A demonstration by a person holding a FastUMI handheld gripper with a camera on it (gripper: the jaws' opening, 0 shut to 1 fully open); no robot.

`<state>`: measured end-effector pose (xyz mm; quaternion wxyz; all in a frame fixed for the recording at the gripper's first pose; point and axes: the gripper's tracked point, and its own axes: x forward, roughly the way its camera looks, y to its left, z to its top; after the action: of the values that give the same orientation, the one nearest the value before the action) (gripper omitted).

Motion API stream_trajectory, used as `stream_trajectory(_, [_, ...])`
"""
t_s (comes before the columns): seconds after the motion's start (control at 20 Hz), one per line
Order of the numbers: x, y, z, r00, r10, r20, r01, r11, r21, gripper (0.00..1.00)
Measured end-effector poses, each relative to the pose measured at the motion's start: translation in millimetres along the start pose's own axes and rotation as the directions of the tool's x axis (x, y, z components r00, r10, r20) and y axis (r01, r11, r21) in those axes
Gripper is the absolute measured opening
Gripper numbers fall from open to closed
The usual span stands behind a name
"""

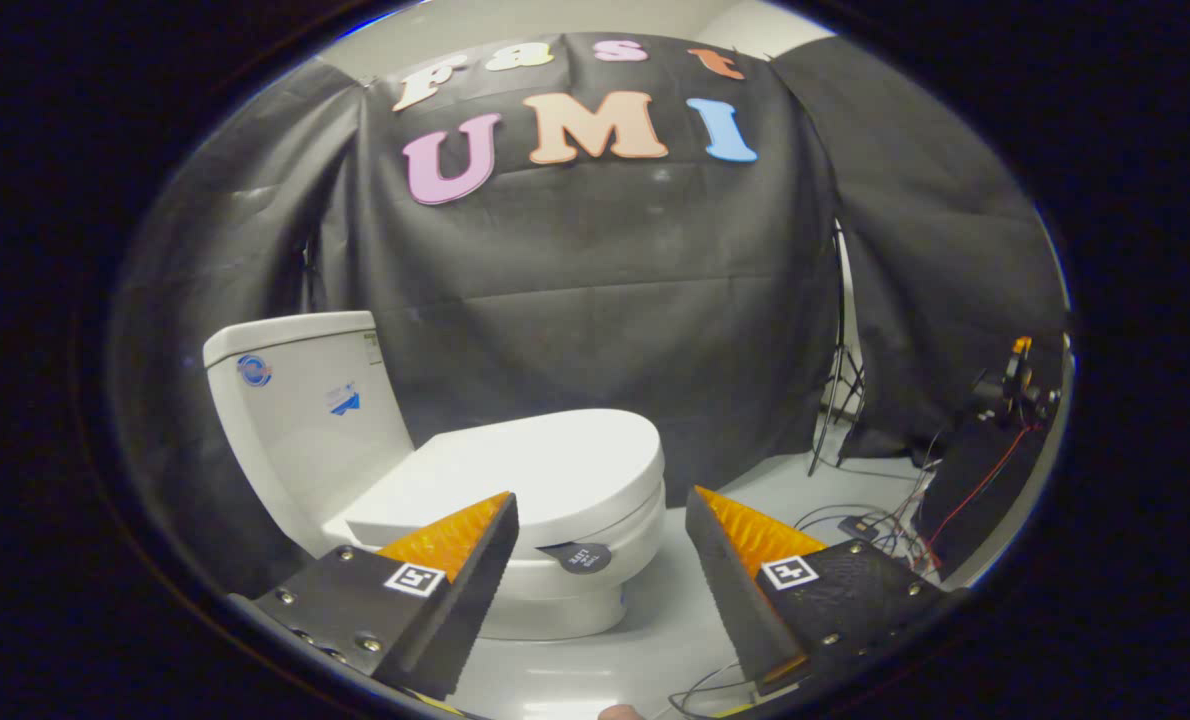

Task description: Open the toilet lid.

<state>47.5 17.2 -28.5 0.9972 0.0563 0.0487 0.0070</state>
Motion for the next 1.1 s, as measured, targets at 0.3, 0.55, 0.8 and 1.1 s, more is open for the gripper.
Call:
stream_trajectory(0.3, [31,-4,-41,0.986,0.015,-0.167,0.023,0.975,0.219,0.99])
stream_trajectory(0.55, [53,-6,-86,0.944,0.026,-0.329,0.108,0.917,0.385,0.99])
stream_trajectory(0.8, [75,-3,-108,0.923,0.056,-0.381,0.139,0.874,0.465,0.87])
stream_trajectory(1.1, [90,14,-106,0.915,0.138,-0.379,0.092,0.844,0.529,0.57])
